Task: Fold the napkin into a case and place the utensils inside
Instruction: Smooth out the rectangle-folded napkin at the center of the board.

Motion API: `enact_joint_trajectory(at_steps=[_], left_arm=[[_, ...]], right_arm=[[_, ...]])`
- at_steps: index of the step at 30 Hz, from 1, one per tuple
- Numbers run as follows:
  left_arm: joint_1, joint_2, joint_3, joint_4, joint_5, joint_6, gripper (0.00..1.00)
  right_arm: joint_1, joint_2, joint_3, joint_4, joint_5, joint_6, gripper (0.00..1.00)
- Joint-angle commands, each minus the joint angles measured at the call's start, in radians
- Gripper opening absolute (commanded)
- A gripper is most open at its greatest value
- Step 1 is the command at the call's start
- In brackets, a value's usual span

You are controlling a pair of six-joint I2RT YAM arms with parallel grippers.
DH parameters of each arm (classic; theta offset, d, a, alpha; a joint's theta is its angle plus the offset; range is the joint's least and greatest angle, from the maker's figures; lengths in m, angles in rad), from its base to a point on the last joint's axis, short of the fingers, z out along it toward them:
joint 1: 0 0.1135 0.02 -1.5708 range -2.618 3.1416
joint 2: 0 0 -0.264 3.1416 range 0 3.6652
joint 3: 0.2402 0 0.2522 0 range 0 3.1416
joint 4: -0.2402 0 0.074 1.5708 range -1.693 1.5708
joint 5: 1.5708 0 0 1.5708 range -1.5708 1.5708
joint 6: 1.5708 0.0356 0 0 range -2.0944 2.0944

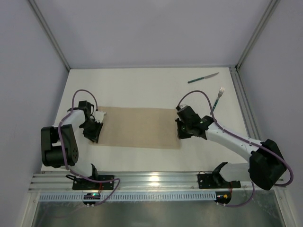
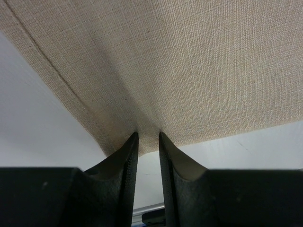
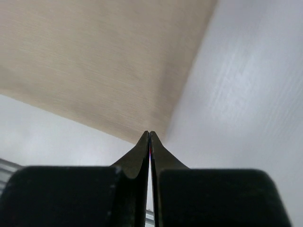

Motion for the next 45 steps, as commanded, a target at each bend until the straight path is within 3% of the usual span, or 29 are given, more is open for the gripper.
enact_joint_trajectory(at_steps=[1,3,9,17,21,25,29,34,40,45], left_arm=[[0.009,-0.005,-0.019,0.096,0.004,0.033,0.27],[0.007,-0.003,-0.021,0.102,0.007,0.025,0.27],[0.009,-0.008,-0.010,0.105,0.013,0.008,0.27],[0.007,0.005,0.012,0.103,0.022,0.005,0.28],[0.007,0.005,0.015,0.105,0.027,0.007,0.28],[0.009,0.012,0.022,0.103,0.029,0.004,0.29],[0.009,0.008,0.024,0.103,0.025,0.008,0.29],[0.009,0.008,0.012,0.108,0.001,0.015,0.29],[0.009,0.011,0.007,0.111,0.009,0.016,0.28],[0.009,0.011,0.012,0.109,0.007,0.022,0.29]], right_arm=[[0.089,-0.002,0.183,0.059,0.035,-0.053,0.04],[0.156,0.050,0.223,0.229,-0.103,-0.064,0.04],[0.284,0.429,0.499,0.441,-0.416,-0.068,0.04],[0.304,0.867,0.932,0.263,-0.579,-0.048,0.04],[0.304,0.963,0.989,0.189,-0.656,-0.041,0.04],[0.304,1.015,1.036,0.026,-0.609,-0.114,0.04],[0.295,0.966,0.896,-0.006,-0.498,-0.191,0.04],[0.249,0.833,0.669,0.080,-0.455,-0.154,0.04],[0.137,0.589,0.360,0.183,-0.368,-0.081,0.04],[0.042,0.367,0.110,0.172,-0.273,-0.047,0.04]])
